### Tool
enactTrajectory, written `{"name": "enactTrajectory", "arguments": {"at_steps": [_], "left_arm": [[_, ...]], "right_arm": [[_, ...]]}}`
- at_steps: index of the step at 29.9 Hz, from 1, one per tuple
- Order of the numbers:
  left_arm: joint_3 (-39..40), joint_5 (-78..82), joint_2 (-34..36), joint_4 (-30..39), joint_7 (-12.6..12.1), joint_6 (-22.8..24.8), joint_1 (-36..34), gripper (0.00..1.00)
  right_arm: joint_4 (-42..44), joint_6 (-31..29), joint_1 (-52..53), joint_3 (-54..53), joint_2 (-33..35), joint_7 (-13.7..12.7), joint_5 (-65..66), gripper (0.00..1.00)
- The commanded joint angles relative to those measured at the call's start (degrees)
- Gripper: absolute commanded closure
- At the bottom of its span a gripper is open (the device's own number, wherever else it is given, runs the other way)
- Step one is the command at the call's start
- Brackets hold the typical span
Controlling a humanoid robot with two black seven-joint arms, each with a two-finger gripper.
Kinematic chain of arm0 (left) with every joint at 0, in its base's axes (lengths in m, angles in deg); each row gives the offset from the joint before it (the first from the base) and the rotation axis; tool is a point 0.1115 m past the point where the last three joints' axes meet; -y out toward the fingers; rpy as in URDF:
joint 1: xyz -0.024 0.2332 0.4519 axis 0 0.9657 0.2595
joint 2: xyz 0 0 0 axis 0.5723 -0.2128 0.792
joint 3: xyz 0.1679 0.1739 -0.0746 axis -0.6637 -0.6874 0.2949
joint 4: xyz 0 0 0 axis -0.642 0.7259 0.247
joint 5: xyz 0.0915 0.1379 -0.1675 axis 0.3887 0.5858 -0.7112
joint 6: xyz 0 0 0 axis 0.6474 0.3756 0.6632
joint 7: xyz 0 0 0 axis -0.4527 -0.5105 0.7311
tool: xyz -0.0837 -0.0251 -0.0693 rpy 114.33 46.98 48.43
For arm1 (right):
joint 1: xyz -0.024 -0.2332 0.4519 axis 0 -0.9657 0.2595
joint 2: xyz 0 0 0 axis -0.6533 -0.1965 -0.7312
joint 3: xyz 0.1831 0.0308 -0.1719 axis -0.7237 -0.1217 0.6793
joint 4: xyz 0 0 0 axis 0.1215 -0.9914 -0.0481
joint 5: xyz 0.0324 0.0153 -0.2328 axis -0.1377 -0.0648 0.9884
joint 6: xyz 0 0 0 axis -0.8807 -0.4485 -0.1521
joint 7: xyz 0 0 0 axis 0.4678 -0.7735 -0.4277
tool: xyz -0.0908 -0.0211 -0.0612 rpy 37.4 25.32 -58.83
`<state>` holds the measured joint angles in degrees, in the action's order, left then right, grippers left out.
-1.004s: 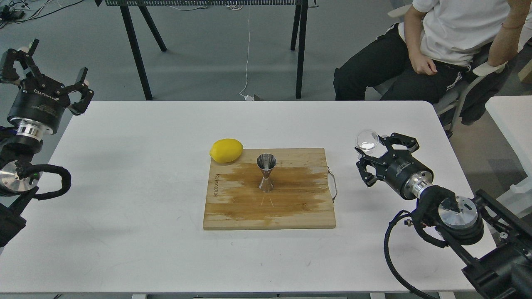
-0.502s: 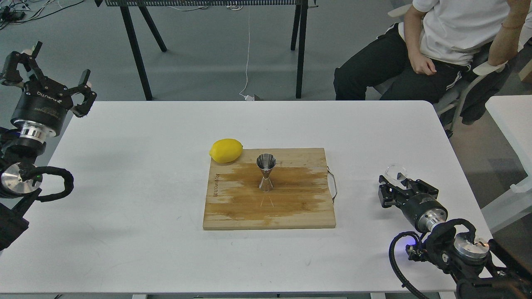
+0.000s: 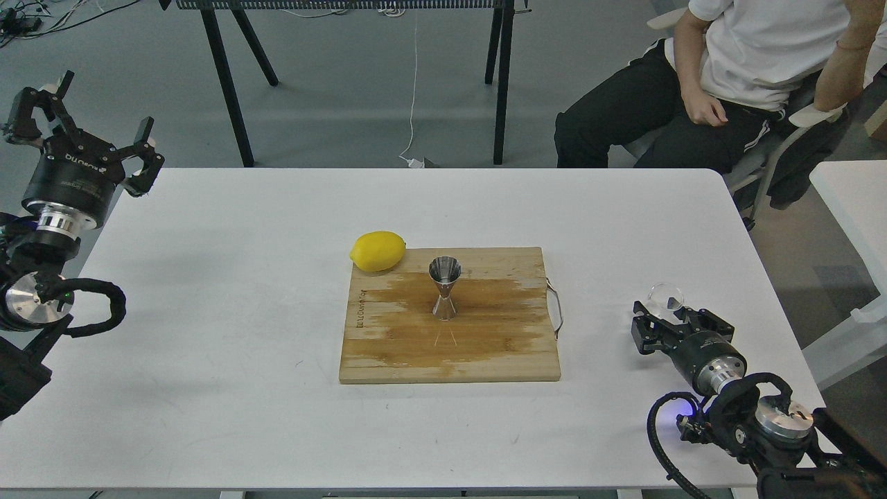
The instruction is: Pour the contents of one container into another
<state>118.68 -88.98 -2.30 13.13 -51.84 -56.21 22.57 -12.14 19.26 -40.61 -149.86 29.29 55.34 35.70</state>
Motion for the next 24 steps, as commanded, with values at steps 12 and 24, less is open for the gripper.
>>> {"name": "enactTrajectory", "arguments": {"at_steps": [12, 24], "left_arm": [[0.0, 0.0, 0.0, 0.0, 0.6, 0.0, 0.1, 0.00], [0.0, 0.0, 0.3, 0.0, 0.6, 0.0, 0.0, 0.00]], "right_arm": [[0.0, -1.4, -0.3, 0.1, 0.0, 0.3, 0.1, 0.26], [-2.8, -6.0, -0.9, -0.6, 2.3, 0.9, 0.3, 0.01]]}}
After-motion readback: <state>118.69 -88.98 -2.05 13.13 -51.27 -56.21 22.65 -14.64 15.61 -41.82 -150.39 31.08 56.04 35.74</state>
